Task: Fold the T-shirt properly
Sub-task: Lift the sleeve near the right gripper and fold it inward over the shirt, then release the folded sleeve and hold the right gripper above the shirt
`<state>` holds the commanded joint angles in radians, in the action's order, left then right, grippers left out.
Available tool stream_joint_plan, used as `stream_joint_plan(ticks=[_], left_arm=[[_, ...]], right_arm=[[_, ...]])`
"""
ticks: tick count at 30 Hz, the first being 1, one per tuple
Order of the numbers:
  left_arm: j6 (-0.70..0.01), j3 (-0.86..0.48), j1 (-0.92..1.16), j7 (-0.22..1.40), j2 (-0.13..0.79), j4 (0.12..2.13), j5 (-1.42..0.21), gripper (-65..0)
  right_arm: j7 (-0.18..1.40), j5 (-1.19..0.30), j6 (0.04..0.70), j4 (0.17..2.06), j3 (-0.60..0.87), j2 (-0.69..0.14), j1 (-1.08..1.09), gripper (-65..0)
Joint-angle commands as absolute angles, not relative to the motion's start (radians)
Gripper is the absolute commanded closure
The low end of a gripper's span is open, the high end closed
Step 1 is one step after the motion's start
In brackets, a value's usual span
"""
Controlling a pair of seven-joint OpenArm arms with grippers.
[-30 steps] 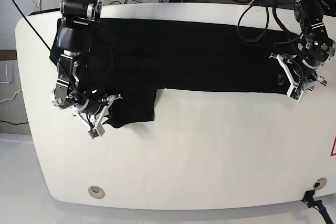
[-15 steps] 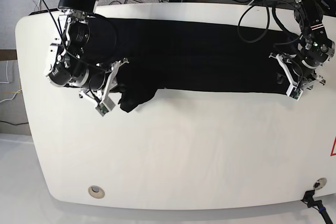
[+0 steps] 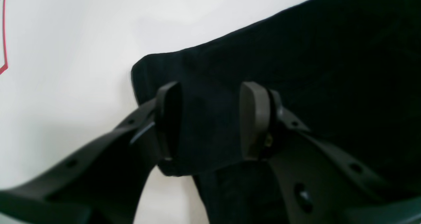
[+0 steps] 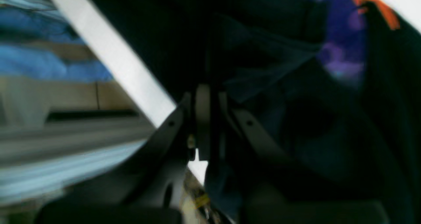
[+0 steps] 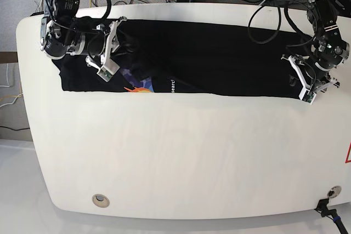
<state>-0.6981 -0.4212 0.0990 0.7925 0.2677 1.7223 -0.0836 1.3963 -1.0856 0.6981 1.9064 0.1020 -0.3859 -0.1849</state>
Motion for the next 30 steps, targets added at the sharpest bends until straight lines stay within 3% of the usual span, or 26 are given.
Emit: stream_joint_plan(ticks=[5, 7, 15, 21, 25, 30], left_arm=[[-0.698, -0.403, 0.094, 0.792, 0.268, 1.721, -0.084, -26.5], [-0.698, -0.397, 0.094, 0.792, 0.268, 1.721, -0.084, -26.5], [-0.698, -0.397, 0.099, 0.792, 0.268, 1.721, -0.084, -26.5], [-0.698, -0.397, 0.097, 0.792, 0.268, 1.721, -0.084, -26.5], [-0.698, -0.397, 0.094, 0.792, 0.268, 1.721, -0.084, -26.5], [-0.698, -0.395, 0.094, 0.792, 0.268, 1.721, -0.084, -26.5]], right_arm=[[1.396, -1.15, 0.698, 1.905, 0.027, -0.41, -0.206, -43.0], [1.396, -1.158, 0.698, 1.905, 0.013, -0.412, -0.208, -48.3], [1.396, -1.081, 0.698, 1.903, 0.148, -0.403, -0.14, -48.2], [1.368, -0.901, 0.698, 1.903, 0.18, -0.4, -0.133, -48.2], [1.365, -0.757, 0.698, 1.903, 0.185, -0.308, -0.134, -48.2], [1.369, -0.707, 0.698, 1.903, 0.179, -0.165, -0.143, -43.8]])
